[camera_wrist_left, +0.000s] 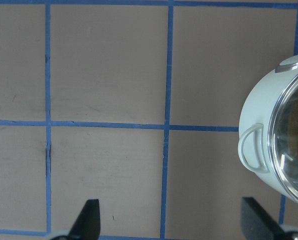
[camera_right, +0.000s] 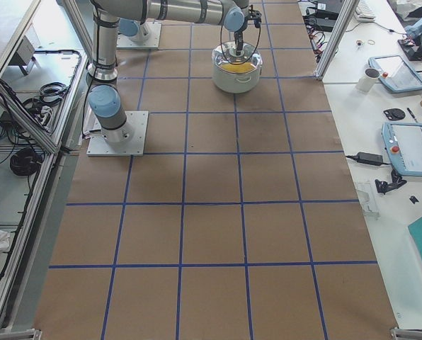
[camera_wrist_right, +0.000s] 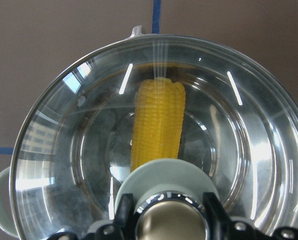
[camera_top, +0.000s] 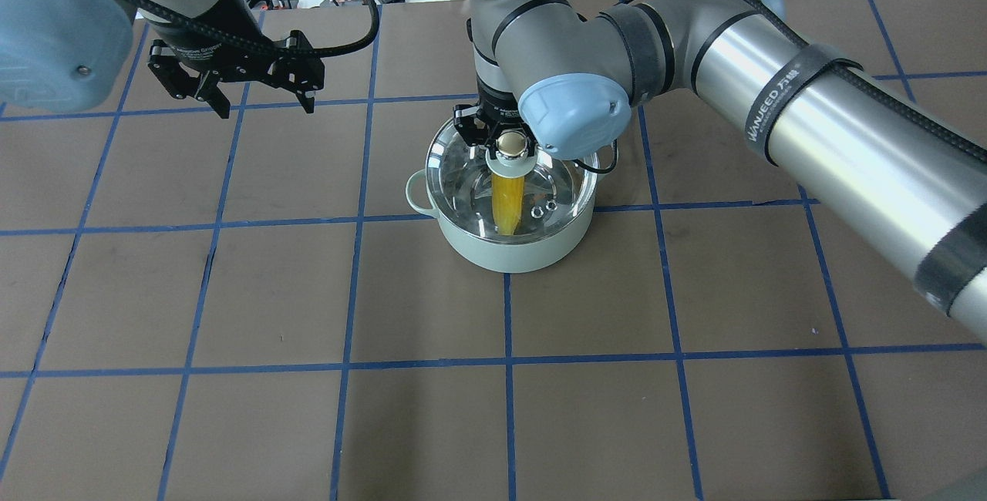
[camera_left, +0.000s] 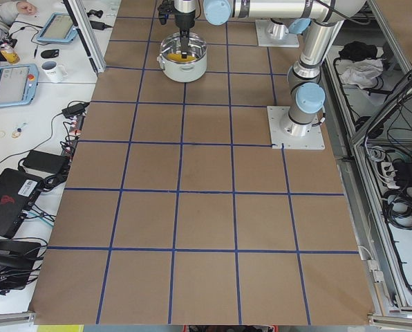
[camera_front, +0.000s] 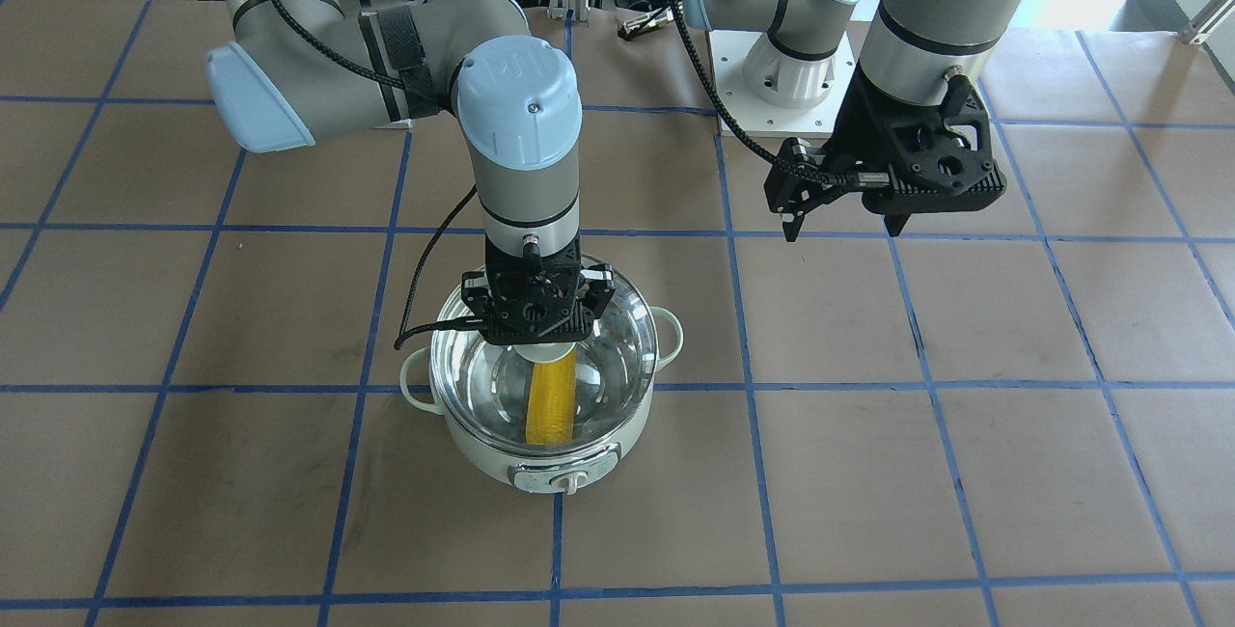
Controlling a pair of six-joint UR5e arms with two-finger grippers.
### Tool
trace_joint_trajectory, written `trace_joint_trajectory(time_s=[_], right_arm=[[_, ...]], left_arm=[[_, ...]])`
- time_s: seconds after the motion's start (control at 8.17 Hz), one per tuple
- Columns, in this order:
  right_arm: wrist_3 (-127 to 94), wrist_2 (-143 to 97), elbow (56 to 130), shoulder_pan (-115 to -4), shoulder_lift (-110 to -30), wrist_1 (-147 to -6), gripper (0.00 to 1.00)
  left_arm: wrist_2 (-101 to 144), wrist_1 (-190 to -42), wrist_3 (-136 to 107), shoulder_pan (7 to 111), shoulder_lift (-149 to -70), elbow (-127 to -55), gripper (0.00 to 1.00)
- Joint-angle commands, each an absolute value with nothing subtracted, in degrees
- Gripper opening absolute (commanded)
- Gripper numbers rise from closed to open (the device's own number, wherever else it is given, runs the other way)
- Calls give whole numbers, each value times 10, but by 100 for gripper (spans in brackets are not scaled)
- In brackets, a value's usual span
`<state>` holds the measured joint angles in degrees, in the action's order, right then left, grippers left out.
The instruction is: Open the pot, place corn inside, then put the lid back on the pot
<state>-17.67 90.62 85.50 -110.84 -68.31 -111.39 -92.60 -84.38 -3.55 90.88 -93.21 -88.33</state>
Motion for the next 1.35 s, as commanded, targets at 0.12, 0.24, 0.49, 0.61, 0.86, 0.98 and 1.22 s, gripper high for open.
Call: trace_joint_trajectory(time_s=[0.12,0.24,0.49,0.61,0.86,0.98,1.22], right_arm=[[-176,915,855,-1108,-683,-1123,0],[-176,915,855,-1108,-682,-1124,0],[-178,913,855,-1108,-681,-1123,0],[-178,913,855,-1108,-681,-1123,0],[-178,914,855,-1108,-680,-1123,28],[-178,916,856,-1108,-679,-1123,51],[-180,915,856,-1108,-679,-1123,76]], left_arm=[[-926,-843,-36,909,-936,-883,100],[-925,-843,-36,909,-936,-883,100],[-925,-843,-36,909,-936,-883,100],[-925,-843,-35,909,-936,-883,100],[-926,-844,-36,909,-937,-884,100],[-925,-844,-35,909,-934,-884,100],[-925,-844,-35,909,-934,-883,100]])
